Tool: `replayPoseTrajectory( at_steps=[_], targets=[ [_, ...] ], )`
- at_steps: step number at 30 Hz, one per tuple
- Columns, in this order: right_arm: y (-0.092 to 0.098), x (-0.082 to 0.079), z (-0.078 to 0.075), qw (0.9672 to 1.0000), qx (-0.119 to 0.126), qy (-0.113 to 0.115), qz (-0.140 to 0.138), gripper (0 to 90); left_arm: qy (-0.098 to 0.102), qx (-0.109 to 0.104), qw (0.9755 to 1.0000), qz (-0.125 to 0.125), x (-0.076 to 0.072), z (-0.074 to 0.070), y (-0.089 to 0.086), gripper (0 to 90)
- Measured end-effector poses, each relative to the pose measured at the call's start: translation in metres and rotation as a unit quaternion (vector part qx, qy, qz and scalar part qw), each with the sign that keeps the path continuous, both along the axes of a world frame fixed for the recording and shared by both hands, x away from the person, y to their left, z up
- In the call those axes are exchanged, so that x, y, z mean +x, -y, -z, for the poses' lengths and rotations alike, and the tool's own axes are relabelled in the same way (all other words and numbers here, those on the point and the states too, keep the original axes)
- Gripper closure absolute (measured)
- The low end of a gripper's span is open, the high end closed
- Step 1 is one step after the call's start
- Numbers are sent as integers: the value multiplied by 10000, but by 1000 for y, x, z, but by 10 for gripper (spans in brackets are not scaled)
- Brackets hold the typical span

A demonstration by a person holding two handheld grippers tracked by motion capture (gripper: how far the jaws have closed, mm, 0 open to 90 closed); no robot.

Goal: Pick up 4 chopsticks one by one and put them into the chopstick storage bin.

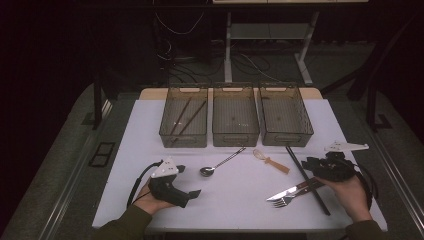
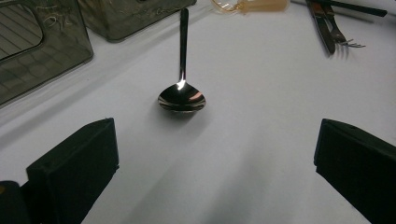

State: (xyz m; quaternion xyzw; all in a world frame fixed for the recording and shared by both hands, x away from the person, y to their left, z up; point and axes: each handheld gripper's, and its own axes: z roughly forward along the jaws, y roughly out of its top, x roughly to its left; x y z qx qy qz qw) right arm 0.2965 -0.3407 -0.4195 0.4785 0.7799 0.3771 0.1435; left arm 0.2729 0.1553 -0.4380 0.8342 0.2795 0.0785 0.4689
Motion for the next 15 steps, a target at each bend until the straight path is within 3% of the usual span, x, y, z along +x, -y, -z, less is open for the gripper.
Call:
replayPoseTrajectory(
  at_steps=[8, 15],
  targets=[
    [-2, 18, 2, 9999, 86, -114, 39, 738, -1, -13, 10000, -23, 0, 0, 0, 0],
    [-8, 22, 8, 9994, -190, -278, -11, 768, 12, 1, 10000, -20, 0, 0, 0, 0]
  ],
)
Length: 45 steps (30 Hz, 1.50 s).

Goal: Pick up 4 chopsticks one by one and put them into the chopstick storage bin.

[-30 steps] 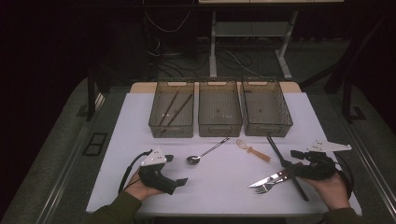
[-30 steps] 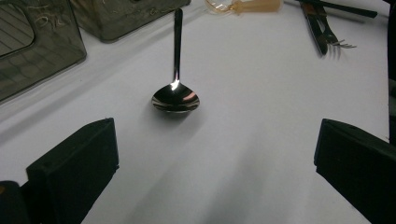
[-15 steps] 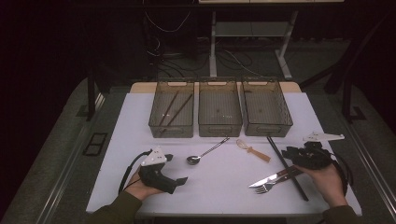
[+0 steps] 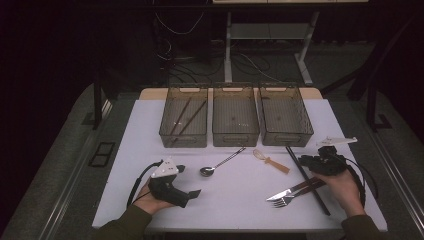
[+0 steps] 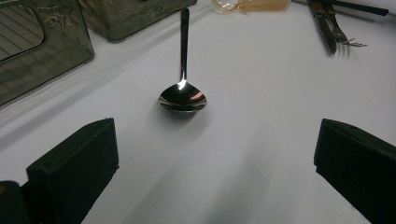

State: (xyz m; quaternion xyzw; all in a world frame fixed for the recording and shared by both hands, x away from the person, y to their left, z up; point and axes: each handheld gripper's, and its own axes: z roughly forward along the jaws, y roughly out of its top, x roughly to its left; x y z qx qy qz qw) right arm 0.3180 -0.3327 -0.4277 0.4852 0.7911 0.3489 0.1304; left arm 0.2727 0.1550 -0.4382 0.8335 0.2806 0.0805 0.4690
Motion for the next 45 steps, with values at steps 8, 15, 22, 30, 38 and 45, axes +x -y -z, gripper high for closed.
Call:
replayPoseTrajectory(
  at_steps=[8, 15, 22, 30, 38, 45],
  targets=[
    [-2, -4, 3, 9998, -163, -137, -55, 788, 14, 22, 10000, 3, -1, 0, 0, 0],
    [0, -8, 4, 9996, -188, -202, -23, 797, 37, 88, 9999, 51, -1, -1, 0, 0],
    [1, -8, 7, 9994, -220, -254, -30, 815, 42, 101, 9999, 60, -1, -1, 1, 0],
    [1, -6, 9, 9990, -306, -319, -33, 820, 41, 94, 9999, 62, -1, -1, 1, 0],
    [2, -5, 10, 9988, -378, -297, -47, 824, 32, 61, 10000, 43, -1, -1, 1, 0],
    [2, -4, 11, 9985, -460, -286, -17, 801, 37, 81, 9999, 62, -1, -1, 1, 0]
  ],
)
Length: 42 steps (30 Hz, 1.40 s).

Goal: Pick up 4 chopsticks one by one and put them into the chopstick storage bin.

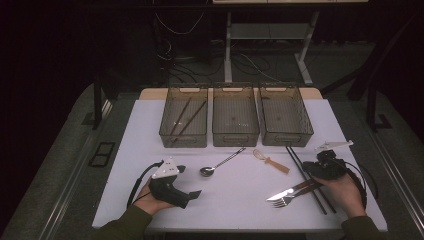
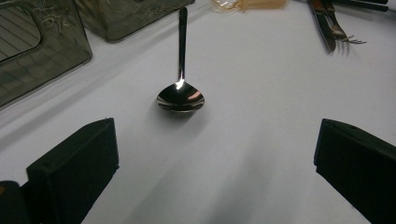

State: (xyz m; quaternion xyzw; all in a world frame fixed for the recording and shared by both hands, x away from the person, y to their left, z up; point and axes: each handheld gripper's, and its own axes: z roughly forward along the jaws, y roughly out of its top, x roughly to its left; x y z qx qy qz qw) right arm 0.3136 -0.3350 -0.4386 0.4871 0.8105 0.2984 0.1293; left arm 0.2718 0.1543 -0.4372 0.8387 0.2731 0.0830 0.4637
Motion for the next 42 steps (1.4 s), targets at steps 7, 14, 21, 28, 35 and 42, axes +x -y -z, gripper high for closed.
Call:
replayPoseTrajectory(
  at_steps=[7, 14, 21, 28, 35, 42],
  targets=[
    [5, -6, -6, 9998, 112, 132, 64, 732, 1, 8, 10000, 2, 0, 0, 0, 0],
    [13, -37, -15, 9996, 167, 241, 57, 730, 3, 17, 10000, 0, 0, 0, 0, 0],
    [16, -62, -17, 9995, 93, 311, 50, 753, -7, 12, 10000, -3, 0, 0, 1, 0],
    [15, -55, -11, 9999, 11, 139, 66, 778, 1, 32, 10000, 1, 0, 0, 1, 0],
    [16, -53, -8, 10000, 0, 39, 63, 794, -3, 36, 10000, 36, 0, 0, 1, 0],
    [16, -53, -7, 9999, -41, 24, 114, 820, -5, 38, 10000, 39, 0, 1, 1, 0]
  ],
)
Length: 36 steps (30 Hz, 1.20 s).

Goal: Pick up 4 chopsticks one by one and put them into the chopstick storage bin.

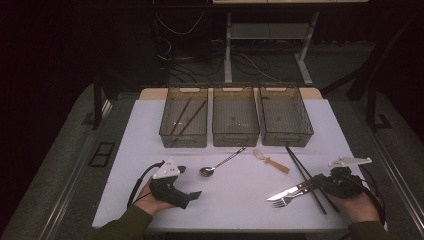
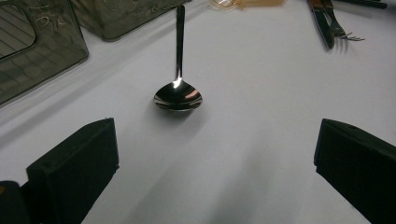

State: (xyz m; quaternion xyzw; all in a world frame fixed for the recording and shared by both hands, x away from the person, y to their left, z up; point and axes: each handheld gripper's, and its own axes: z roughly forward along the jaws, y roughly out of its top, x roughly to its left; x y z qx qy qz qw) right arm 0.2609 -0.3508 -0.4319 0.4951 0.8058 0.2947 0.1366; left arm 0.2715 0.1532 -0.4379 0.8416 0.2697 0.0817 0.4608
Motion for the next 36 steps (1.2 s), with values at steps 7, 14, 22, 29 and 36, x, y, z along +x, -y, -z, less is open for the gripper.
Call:
replayPoseTrajectory(
  at_steps=[7, 14, 22, 29, 36],
  targets=[
    [1, 0, 0, 10000, 3, 4, 65, 849, 4, 6, 10000, 5, 0, 0, 0, 0],
    [4, 1, 1, 9999, 108, -9, 105, 858, -20, 13, 10000, 13, 0, 0, 1, 0],
    [12, 0, -4, 9989, 432, 142, 138, 860, -23, 38, 10000, 40, 0, 1, 2, 0],
    [15, -1, -8, 9982, 547, 233, 65, 861, -13, 56, 10000, 49, 0, 1, 2, 0],
    [17, -4, -15, 9975, 603, 367, -5, 862, 6, 85, 9999, 70, 0, 1, 2, 0]
  ],
)
